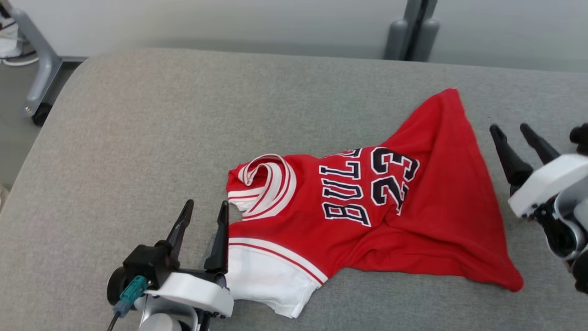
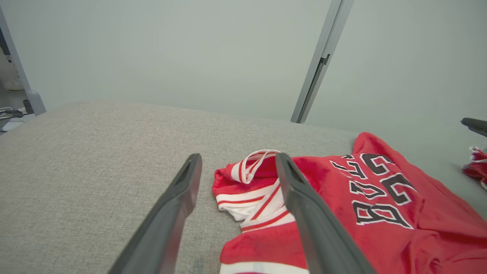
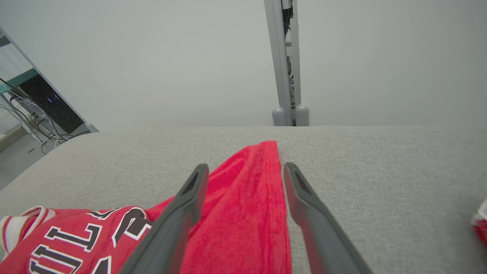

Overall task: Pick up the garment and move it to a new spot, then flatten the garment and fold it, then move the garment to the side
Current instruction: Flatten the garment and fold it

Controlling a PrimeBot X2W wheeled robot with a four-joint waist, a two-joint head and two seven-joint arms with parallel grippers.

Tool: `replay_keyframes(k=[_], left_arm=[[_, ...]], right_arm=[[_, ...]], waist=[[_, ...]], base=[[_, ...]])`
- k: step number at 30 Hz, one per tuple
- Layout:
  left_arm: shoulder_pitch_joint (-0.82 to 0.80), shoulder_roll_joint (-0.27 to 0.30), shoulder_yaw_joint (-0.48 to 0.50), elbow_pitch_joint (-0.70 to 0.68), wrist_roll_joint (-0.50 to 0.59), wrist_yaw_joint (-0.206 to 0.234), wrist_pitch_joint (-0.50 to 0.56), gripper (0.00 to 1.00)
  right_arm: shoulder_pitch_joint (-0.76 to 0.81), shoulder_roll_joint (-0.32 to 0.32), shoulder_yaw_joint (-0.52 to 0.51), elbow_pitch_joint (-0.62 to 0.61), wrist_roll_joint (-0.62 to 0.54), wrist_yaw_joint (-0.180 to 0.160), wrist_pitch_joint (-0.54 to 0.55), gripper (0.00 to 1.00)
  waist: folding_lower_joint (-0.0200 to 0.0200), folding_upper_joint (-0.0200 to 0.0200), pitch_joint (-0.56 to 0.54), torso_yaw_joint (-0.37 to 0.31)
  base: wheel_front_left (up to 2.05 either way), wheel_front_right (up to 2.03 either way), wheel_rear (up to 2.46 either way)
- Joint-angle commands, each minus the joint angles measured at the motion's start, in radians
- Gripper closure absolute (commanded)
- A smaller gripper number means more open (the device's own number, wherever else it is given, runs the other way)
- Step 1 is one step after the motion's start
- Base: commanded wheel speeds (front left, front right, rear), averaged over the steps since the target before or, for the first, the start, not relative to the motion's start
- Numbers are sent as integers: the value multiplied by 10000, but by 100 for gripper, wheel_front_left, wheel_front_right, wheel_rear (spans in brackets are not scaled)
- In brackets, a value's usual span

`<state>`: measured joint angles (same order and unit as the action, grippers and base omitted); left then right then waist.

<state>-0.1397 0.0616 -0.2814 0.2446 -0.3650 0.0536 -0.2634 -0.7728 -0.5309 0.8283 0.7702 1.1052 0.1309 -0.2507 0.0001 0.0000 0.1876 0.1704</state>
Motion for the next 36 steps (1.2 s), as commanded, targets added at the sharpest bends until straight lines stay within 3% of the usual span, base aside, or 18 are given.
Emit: replay_keyframes(k=[1,7,17,21,26,29,36], left_arm=[[132,133,101,30,21,-24,-13,0],[728,422,626,-139,-155,54,-15,0],[1321,605,875,-648,160,255,-13,0],[1482,427,1239,-1046,161,364,-15,0],[1749,270,1585,-1633,481,152,-13,0],[1868,142,1751,-1813,597,-32,-13,0],[2146,-34,1931,-1662,825,-465,-13,0]], right_arm=[[338,-87,-19,-59,29,-2,-98,0],[1980,113,-1202,-1176,-450,0,-155,0],[5551,1093,-4862,-3813,-3943,0,-153,0],[6962,1949,-6696,-5168,-5104,0,-153,0],[8025,3172,-8793,-6894,-6503,0,-151,0],[8258,3476,-8995,-7334,-7265,0,-151,0],[8269,3591,-8074,-7273,-7883,0,-153,0]], waist=[[-1,0,-622,-579],[-1,0,-1403,-1327],[-1,0,-1688,-1927],[-1,0,-1706,-1963],[-1,0,-1696,-2035],[-1,0,-1702,-2048],[-1,0,-1680,-1898]], base=[[0,0,0],[0,0,0],[0,0,0],[0,0,0],[0,0,0],[0,0,0],[0,0,0]])
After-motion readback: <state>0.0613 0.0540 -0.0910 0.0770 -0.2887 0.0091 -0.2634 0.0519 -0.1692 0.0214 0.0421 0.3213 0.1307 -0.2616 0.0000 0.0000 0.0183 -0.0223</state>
